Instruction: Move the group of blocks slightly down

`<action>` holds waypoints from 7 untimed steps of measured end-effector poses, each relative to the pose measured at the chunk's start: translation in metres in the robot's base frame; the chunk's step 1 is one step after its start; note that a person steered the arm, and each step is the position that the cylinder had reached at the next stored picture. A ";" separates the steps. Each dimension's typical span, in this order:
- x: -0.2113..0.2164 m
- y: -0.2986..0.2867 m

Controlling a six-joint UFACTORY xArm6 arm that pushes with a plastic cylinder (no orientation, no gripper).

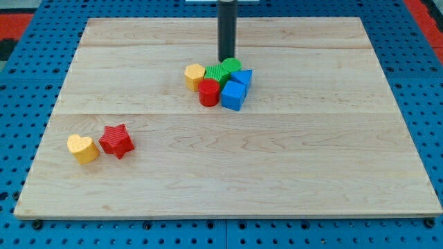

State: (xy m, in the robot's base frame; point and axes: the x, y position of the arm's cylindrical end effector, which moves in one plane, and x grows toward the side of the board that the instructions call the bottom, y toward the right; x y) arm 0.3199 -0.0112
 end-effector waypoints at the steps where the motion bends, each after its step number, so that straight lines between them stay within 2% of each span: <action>1: 0.022 -0.031; 2: -0.016 -0.019; 3: -0.033 0.042; 4: -0.002 0.042; 5: 0.039 -0.006; 6: 0.061 -0.063; 7: 0.053 -0.055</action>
